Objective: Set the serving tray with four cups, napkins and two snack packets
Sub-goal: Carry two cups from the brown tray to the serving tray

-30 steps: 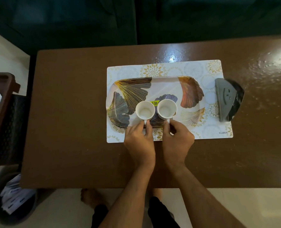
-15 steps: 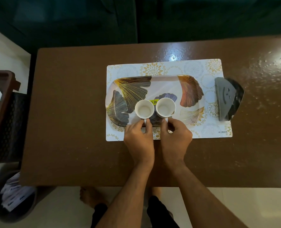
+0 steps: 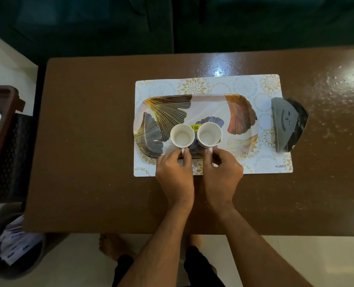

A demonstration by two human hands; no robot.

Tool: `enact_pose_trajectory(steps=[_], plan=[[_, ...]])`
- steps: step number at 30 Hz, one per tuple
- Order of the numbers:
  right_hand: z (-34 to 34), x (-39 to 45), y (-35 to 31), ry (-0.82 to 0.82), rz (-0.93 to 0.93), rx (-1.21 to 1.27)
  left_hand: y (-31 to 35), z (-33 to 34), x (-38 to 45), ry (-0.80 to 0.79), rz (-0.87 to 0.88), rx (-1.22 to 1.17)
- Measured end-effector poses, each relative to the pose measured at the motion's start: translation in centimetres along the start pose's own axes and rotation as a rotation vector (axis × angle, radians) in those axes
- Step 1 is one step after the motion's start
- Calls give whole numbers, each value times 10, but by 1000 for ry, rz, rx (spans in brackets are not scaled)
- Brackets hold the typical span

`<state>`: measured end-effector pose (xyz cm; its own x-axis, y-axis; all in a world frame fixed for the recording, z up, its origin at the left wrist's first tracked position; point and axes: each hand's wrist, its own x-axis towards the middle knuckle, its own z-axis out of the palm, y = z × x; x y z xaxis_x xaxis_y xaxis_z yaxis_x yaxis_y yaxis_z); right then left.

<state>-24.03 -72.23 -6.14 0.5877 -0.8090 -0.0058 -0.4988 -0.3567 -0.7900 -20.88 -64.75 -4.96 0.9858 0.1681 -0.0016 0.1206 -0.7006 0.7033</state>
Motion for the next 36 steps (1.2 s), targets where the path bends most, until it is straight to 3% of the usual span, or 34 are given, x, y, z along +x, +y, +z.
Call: enact_pose_trajectory(steps=[15, 22, 30, 36], plan=[[-1, -9, -1, 47, -14, -6, -10, -6, -2, -76, -38, -22], [0, -27, -13, 136, -176, -168, -29, -37, 2, -124, 56, 35], [45, -66, -74, -18, -358, -148, -94, -116, 55, -150, 265, 245], [126, -109, -146, -223, -477, -177, -168, -203, 127, -90, 259, 342]])
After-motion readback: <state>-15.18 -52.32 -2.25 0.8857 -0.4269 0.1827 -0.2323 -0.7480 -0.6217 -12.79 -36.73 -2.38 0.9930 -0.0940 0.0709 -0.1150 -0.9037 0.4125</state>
